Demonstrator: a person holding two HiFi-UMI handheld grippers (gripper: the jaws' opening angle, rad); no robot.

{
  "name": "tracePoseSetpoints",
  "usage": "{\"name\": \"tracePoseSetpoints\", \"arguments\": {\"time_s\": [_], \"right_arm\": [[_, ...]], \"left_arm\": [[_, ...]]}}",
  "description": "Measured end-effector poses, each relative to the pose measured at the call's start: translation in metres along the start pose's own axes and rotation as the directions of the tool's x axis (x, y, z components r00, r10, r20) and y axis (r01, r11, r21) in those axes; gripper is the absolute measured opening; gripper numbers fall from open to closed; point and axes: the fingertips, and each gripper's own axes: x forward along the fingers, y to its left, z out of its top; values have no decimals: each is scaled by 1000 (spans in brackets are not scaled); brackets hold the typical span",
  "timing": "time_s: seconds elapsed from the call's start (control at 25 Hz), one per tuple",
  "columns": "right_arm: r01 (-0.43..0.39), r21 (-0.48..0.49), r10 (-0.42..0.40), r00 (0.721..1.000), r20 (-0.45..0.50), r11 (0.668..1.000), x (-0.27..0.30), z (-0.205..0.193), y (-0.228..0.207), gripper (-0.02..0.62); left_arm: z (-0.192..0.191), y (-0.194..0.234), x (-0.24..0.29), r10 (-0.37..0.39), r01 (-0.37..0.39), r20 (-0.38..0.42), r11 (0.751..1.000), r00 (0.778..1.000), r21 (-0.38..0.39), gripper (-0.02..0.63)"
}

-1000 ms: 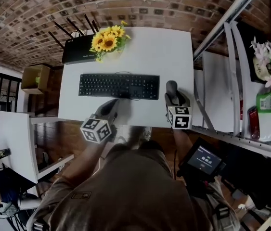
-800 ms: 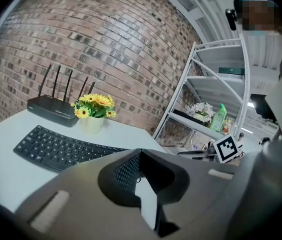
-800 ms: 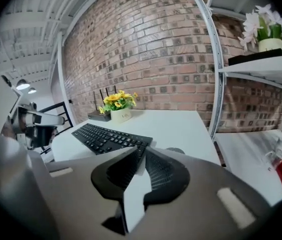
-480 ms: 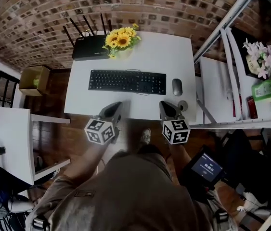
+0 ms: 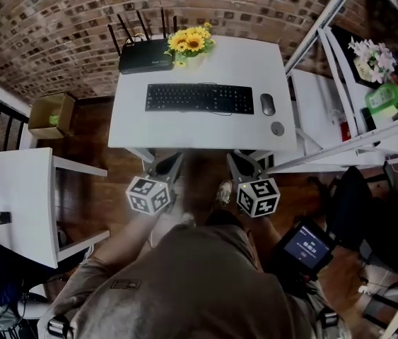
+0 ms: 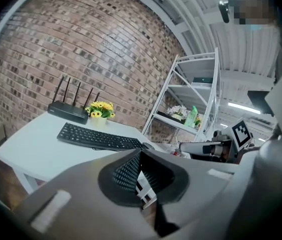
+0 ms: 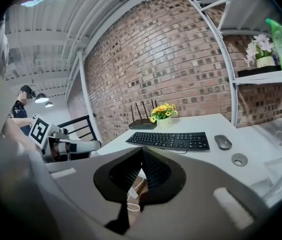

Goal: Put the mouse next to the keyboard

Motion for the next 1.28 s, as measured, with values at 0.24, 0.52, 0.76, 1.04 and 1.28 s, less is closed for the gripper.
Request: {"name": "tracePoseSetpoints", "arguments": {"time_s": [0.24,0.52,0.76,1.04,1.28], "right_arm": [[-18,-20,18,1000,-1,1000,-20,-5,26,14],[-50,-31,51,999,14,998,-37,-3,30,14],[-73,-32,74,997,19,997,-49,-11,30,12],[-88,-25,89,995,39,996,-56,-15,28,12],[-88,-29,89,995,47,996,-57,-12,27,12]], "left_arm": [[1,-12,-25,-12,12,12,999,1000,30,-5],[10,-36,-28,-14,11,52,998,999,62,-5],[1,-50,-28,-6,3,43,998,999,70,-5],[-4,-61,-28,5,-8,44,997,999,80,-5],[-3,-64,-28,5,-8,47,997,999,81,-5]]}}
